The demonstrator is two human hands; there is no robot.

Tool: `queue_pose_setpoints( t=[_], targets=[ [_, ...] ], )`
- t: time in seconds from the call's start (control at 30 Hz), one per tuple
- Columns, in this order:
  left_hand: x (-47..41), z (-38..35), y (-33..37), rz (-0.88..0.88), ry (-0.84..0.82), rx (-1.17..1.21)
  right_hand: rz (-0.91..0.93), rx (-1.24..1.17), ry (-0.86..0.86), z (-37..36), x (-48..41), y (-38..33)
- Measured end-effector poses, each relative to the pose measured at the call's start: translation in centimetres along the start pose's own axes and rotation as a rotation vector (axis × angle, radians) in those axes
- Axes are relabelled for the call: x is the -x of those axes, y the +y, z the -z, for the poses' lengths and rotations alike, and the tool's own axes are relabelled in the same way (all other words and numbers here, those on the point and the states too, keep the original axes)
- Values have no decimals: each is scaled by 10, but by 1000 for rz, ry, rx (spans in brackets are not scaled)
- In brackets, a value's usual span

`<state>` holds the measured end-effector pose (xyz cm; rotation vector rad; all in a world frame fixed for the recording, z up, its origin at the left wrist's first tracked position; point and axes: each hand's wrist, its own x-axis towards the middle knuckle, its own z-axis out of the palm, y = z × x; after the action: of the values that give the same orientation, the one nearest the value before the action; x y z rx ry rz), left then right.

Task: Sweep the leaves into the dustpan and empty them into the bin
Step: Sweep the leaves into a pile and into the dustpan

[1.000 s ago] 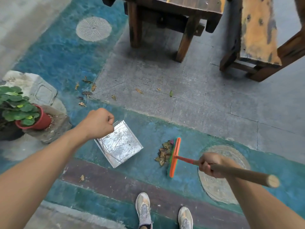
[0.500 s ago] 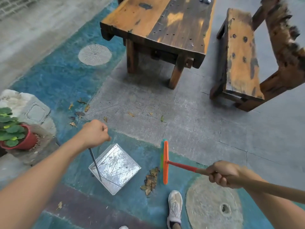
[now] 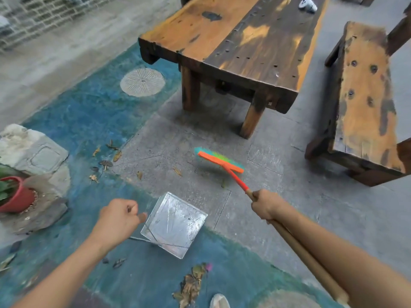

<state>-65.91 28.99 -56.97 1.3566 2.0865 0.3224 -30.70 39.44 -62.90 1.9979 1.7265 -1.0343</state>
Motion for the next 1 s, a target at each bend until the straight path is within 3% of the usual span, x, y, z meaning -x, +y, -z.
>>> queue_pose_setpoints(
  t=[0.2,0.37,0.5,0.7,1.0],
  targets=[
    [-14,-25,-25,-2,1,39,-20,301,18,-34,-87,-27],
    [-26,-27,-45,18,-31,38,67,521,-87,-86,-60,-21],
    [-33,-25,-49,32,-77,32,19,429,-185,-92,-8,-6],
    [-39,-13,-70,14,-103,-7,-19,167,-101,-47,-3,-14],
    [-25,2,-115,83,-59,-6,-8,416,-150,-101,-32,-68]
  ],
)
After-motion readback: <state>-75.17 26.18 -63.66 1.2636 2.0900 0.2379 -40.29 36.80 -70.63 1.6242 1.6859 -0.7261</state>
